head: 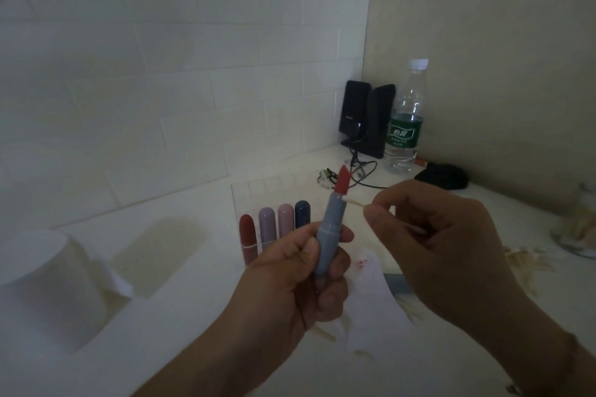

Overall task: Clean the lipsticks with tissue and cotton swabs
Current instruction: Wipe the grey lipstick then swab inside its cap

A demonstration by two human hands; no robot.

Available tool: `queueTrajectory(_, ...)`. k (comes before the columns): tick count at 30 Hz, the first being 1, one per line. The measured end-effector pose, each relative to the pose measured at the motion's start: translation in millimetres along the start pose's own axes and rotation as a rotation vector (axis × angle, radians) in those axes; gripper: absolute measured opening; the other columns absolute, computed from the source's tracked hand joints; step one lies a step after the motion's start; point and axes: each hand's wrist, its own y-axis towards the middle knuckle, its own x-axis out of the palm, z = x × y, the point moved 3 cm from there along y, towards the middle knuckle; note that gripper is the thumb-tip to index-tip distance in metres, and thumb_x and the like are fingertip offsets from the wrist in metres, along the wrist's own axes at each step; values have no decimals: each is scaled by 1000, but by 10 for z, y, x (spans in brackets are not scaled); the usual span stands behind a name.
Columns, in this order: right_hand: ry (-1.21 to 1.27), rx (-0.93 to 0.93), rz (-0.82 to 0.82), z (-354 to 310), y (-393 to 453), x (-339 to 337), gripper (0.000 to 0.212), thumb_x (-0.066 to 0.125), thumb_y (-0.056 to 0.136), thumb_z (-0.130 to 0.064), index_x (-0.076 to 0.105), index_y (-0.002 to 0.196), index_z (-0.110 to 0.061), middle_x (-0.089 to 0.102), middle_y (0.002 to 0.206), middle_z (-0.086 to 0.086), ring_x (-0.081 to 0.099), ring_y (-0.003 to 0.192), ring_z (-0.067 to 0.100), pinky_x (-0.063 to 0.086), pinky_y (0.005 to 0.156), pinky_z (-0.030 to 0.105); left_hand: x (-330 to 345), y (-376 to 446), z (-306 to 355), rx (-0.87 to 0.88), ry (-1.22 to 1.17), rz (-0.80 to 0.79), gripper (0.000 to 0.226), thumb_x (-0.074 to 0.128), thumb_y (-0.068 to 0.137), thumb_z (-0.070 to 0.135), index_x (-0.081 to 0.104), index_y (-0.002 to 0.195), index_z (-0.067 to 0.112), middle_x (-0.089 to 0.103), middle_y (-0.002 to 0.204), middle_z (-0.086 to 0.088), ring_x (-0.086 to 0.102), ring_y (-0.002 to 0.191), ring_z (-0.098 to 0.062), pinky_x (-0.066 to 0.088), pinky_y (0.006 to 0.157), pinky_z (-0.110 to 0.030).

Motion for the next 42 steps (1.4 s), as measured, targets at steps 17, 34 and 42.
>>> queueTrajectory(17, -20, -17, 18, -1, 16, -17, 11, 62, 82, -35, 55, 76, -30, 32, 44, -21, 44, 45, -1, 34, 45, 3, 23, -14, 25, 6, 38, 21, 24, 50, 88, 12, 74, 87, 10, 47, 71, -12, 35, 51, -17, 23, 51, -27)
queueTrajectory(34, 18, -73, 91, -133, -15, -101, 12, 58, 82, -33, 59, 72, -26, 34, 48, -22, 37, 44, 1, 27, 46, 1, 21, -9, 34, 16, 10, 119, 31, 45, 80, 13, 74, 84, 5, 51, 71, -14, 41, 52, -19, 31, 52, -27)
queueTrajectory(42, -8, -28, 50, -69, -9, -51, 10, 66, 80, -35, 57, 75, -34, 35, 46, -25, 42, 43, 1, 31, 44, 3, 37, -21, 42, 2, 39, 74, 34, 42, 85, 15, 75, 86, 9, 50, 72, -14, 41, 52, -18, 34, 49, -27)
